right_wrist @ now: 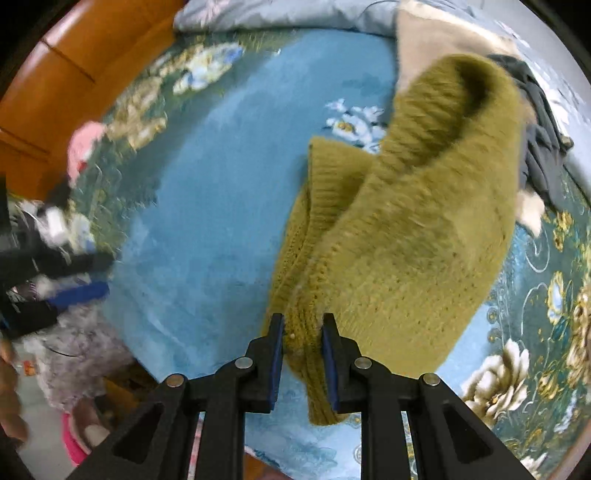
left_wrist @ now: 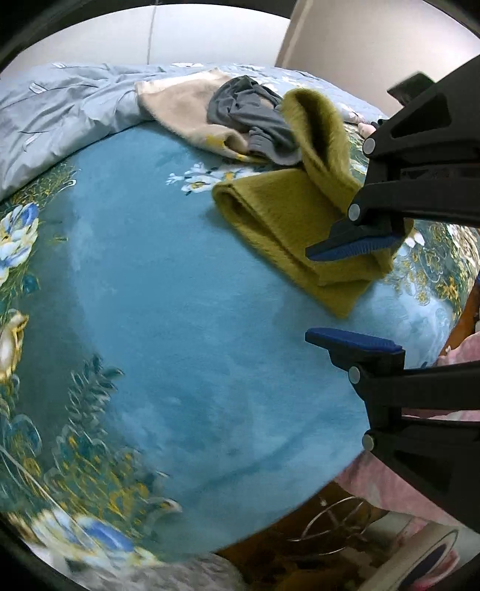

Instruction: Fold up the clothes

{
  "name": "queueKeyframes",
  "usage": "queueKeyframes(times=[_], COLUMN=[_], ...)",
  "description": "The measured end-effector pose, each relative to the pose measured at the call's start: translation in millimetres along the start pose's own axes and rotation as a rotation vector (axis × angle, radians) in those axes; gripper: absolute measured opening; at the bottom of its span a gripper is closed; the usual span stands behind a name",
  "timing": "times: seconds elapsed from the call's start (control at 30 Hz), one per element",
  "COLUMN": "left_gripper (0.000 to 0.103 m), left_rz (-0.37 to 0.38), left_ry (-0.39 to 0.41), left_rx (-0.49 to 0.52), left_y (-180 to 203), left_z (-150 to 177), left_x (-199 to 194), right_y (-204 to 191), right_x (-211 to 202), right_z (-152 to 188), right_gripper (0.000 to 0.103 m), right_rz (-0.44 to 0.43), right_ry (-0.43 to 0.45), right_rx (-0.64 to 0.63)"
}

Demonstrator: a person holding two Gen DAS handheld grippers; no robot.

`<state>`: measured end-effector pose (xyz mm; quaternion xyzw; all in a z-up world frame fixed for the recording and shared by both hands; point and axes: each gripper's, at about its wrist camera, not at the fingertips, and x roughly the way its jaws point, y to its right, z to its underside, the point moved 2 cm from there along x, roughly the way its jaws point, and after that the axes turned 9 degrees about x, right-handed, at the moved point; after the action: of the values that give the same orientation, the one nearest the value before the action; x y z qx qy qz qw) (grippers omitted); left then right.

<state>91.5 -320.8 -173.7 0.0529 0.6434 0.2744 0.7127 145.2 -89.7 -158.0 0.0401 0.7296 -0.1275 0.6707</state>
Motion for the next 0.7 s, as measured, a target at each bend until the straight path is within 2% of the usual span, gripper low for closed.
queueKeyframes(times=[0.13, 0.2, 0.4, 0.57, 0.7], left_gripper=[0.04, 0.046, 0.046, 0.046, 0.046], left_rz=[-0.016, -0.023, -0.012, -0.007, -0.019], left_ry=[-0.055, -0.077, -0.147, -0.193, -0.213], left_rx=[0.059, 0.084, 0.144, 0.212, 0.262], left_y=[4.9, 7.7, 22.0, 46.9, 66.0], left_z=[-32.2, -42.8, -57.7, -62.5, -66.6], left_x=[11.7, 17.7, 39.0, 54.1, 62.5], right_y=[-1.6, -4.0, -21.9, -19.3, -13.1], right_x=[34.3, 46.2, 61.5, 70.2, 68.7], right_z=[-16.0, -22.5, -20.5, -12.1, -13.2], right_gripper=[0.021, 0.021, 0.021, 0.021, 0.023], right_rz=[0.026, 0.042, 0.071, 0.064, 0.037], right_ry=[-0.073, -0.097, -0.142, -0.188, -0.184], right_rx=[0.136, 0.163, 0.075, 0.084, 0.108])
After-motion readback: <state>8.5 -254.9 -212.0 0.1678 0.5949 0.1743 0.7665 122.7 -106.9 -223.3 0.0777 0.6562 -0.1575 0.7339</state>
